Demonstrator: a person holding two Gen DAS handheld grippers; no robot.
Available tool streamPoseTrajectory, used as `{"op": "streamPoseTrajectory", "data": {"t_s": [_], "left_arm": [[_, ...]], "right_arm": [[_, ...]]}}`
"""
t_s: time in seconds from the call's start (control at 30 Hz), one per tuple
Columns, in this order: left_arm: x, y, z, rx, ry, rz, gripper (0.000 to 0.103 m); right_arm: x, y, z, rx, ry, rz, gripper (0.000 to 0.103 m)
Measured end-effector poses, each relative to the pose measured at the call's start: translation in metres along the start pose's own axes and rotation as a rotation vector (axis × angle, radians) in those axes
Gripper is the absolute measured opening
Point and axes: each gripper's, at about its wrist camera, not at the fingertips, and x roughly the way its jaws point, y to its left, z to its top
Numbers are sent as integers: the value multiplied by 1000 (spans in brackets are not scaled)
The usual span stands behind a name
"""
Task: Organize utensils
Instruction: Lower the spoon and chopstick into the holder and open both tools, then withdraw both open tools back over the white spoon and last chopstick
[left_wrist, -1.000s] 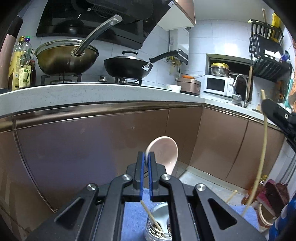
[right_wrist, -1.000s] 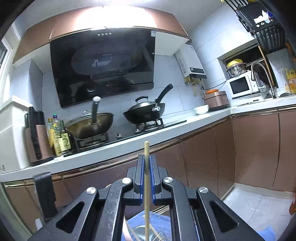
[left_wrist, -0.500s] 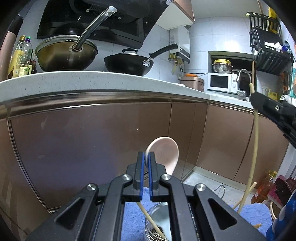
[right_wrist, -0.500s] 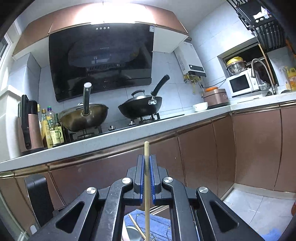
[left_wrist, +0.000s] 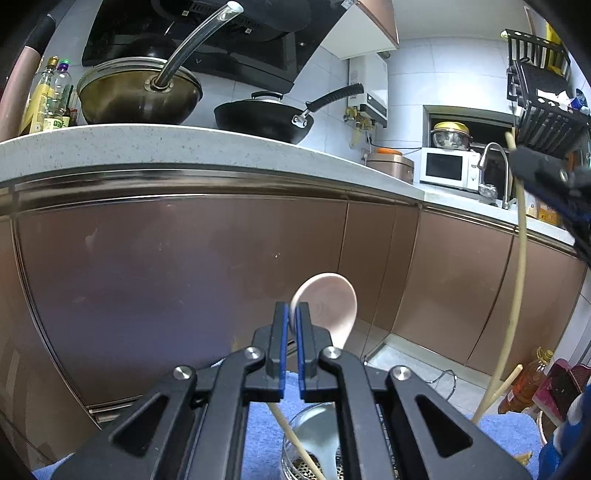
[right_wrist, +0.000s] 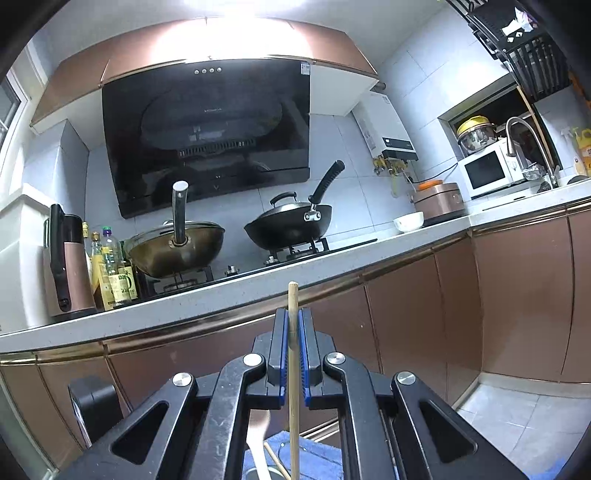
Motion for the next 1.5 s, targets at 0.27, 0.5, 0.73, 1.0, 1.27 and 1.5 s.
{"op": "streamPoseTrajectory", "data": {"t_s": [0.27, 0.5, 0.73, 1.0, 1.27, 1.5], "left_arm": [[0, -2, -9, -11, -15, 17, 4], [-4, -3, -20, -44, -35, 36, 4], [-11, -1, -29, -52, -19, 17, 5], [-31, 12, -21, -73, -10, -2, 27], [-82, 33, -8, -75, -17, 11, 45], [-140, 45, -7, -36, 46, -1, 52]], "right_arm": [[-1, -1, -20, -22, 22, -5, 6], [-5, -3, -59, -59, 109, -39, 6], [-13, -4, -77, -60, 170, -58, 7], [-38, 1, -65, -61, 166, -82, 17], [-84, 15, -42, -65, 165, -125, 19], [-135, 29, -38, -44, 231, -190, 21]]}}
